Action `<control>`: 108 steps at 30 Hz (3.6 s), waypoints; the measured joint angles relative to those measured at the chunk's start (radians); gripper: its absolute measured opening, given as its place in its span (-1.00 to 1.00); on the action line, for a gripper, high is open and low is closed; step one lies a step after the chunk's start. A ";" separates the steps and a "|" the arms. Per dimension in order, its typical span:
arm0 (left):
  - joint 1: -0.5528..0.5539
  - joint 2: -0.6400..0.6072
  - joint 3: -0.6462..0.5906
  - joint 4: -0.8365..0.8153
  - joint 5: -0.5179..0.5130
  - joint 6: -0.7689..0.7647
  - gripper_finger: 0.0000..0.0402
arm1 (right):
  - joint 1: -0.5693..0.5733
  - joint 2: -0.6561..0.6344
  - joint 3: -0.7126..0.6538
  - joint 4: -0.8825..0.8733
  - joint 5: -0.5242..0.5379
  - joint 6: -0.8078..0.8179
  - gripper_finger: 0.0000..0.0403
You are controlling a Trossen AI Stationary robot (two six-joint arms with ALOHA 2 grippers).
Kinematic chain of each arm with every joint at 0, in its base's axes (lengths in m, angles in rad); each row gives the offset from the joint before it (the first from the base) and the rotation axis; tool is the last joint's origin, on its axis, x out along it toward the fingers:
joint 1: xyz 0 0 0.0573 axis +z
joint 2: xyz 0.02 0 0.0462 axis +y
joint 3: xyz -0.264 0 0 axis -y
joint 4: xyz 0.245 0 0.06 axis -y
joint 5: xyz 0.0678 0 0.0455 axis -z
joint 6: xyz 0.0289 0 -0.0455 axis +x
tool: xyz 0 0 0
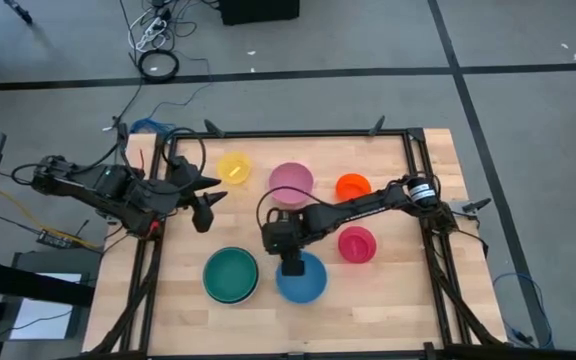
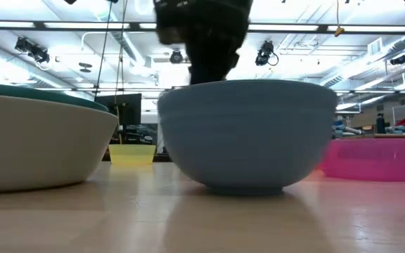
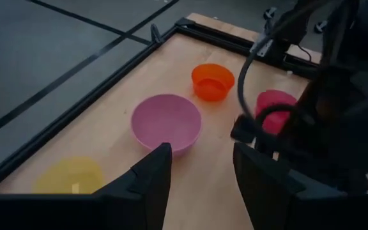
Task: Nest bowls inside each other
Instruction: Stack the blue bowl on top of the green bowl, then adjust the stacked bowls
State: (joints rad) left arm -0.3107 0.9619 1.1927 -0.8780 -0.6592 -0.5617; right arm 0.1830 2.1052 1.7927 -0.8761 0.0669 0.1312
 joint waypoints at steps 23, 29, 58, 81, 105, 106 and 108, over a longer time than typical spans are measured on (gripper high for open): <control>-0.003 0.001 0.000 -0.012 0.002 -0.014 -0.12 | 0.025 -0.069 -0.166 -0.033 -0.036 0.061 -0.07; -0.005 0.001 0.000 -0.011 0.002 -0.015 -0.12 | 0.006 -0.069 -0.323 0.206 -0.038 0.070 -0.13; -0.005 0.000 -0.001 0.295 -0.040 0.079 -0.12 | -0.031 -0.042 0.077 0.362 -0.125 -0.125 -0.99; -0.006 -0.009 0.000 0.435 -0.028 0.215 -0.12 | -0.035 0.212 0.074 0.791 -0.141 -0.020 -0.92; -0.006 -0.009 0.000 0.366 -0.028 0.186 -0.12 | -0.029 0.198 0.262 0.527 0.020 -0.106 0.02; -0.006 -0.009 0.000 0.363 -0.028 0.183 -0.12 | -0.026 0.198 0.279 0.506 0.028 -0.111 0.02; -0.006 -0.009 0.000 0.355 -0.028 0.175 -0.12 | -0.019 0.197 0.301 0.471 0.050 -0.115 0.01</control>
State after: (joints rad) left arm -0.3164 0.9531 1.1927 -0.5232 -0.6872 -0.3864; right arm 0.1641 2.3022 2.0940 -0.4054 0.1171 0.0164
